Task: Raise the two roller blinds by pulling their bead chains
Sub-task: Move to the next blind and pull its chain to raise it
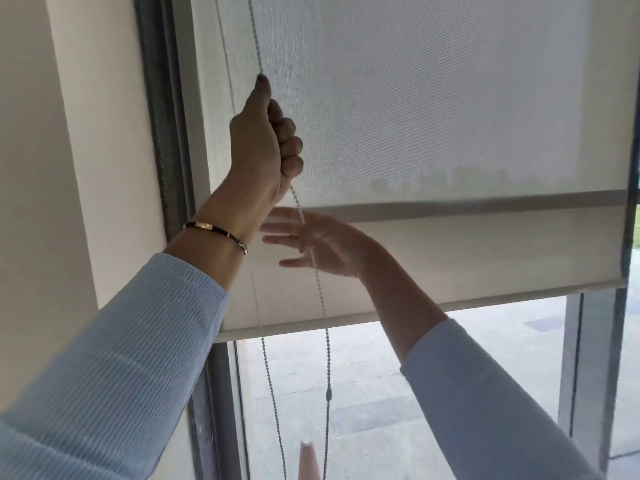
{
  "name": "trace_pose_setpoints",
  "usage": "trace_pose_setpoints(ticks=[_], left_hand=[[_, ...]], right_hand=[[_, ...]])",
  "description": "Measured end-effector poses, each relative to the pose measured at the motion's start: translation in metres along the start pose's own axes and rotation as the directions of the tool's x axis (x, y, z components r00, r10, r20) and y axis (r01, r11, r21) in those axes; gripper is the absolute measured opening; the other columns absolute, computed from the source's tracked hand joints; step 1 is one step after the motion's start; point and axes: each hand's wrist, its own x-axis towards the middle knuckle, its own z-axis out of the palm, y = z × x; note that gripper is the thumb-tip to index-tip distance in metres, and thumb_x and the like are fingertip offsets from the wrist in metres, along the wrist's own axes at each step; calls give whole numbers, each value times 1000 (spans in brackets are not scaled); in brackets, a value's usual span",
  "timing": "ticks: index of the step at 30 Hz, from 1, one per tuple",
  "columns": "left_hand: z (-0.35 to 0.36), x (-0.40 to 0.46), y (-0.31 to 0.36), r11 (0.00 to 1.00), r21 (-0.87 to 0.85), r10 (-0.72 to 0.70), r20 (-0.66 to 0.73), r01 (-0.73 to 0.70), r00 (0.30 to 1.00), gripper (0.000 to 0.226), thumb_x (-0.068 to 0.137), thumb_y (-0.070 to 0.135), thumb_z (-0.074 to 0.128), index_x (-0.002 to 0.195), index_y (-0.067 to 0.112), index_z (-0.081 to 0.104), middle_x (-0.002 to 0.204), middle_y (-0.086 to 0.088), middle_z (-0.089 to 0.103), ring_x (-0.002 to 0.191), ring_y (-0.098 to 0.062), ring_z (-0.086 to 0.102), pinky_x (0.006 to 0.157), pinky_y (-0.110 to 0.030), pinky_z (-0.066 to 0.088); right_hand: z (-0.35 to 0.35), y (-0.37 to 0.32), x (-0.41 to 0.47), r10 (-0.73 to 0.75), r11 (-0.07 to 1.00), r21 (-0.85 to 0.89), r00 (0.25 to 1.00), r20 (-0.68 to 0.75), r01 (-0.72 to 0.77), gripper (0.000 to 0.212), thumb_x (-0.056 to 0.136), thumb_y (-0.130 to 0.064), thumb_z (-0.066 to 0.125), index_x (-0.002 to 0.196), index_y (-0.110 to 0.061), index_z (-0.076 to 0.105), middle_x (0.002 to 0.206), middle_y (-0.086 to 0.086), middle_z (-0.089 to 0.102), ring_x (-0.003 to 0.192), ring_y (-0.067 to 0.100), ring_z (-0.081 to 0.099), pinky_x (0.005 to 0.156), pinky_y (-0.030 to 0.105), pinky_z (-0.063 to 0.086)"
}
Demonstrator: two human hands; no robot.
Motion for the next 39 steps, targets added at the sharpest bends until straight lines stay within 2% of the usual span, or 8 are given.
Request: trace_pose_setpoints(ticks=[3,7,10,15,28,32,36,39], left_hand=[[-13,-15,-17,1000,-15,-20,28,20,999,57,103,48,44,53,27,27,45,9,18,36,-7,12,32,-12,16],[-23,-37,-43,997,28,-72,11,72,997,59,102,53,43,51,27,28,43,11,18,34,-6,13,32,-10,16],[-25,-53,-62,992,27,-123,6,123,992,60,101,55,43,50,26,29,43,11,20,34,-6,14,33,-10,15],[-22,-78,-93,983,-7,-180,56,181,982,60,99,58,43,51,26,29,43,11,19,34,-5,13,36,-8,14],[-52,-132,-146,966,67,-254,85,248,963,58,83,68,57,54,26,29,47,9,21,39,-7,13,41,-10,19],[-62,-120,-144,957,231,-206,106,177,973,62,86,69,47,51,19,43,46,3,31,43,-13,22,51,-23,19],[-62,-60,-94,935,328,-138,-5,132,990,76,103,59,16,95,6,69,83,-14,71,78,-24,64,80,-42,46],[-47,-12,-38,955,285,-104,62,83,993,77,102,62,16,100,11,74,91,-9,73,84,-21,67,83,-42,49]], right_hand=[[-6,-47,-2,-147,969,206,988,42,135,43,70,-15,45,107,-14,67,99,0,67,100,20,59,105,49,34],[1,-87,10,-213,942,210,949,-230,263,46,95,-24,37,129,-5,61,117,14,71,109,28,67,101,44,47],[16,-107,16,-271,918,202,913,-305,340,35,102,-21,38,126,-4,58,101,16,71,83,27,73,81,36,55],[26,-119,16,-266,929,141,883,-386,341,32,109,-25,37,100,-10,64,65,-3,35,42,5,29,36,17,23],[39,-51,-12,-348,936,-232,798,-492,265,40,103,-10,30,68,-23,43,54,-4,25,35,4,20,40,11,19],[41,-39,-14,-365,922,-315,781,-506,226,40,95,-4,29,63,-25,43,47,-10,28,35,5,22,41,12,21],[36,-30,-18,-487,836,-512,699,-524,198,40,98,-2,37,65,-23,46,38,-16,40,35,-1,30,39,16,26],[40,-20,-23,-483,827,-532,714,-506,182,37,103,-10,39,71,-26,49,35,-18,41,30,-1,34,33,15,28]])
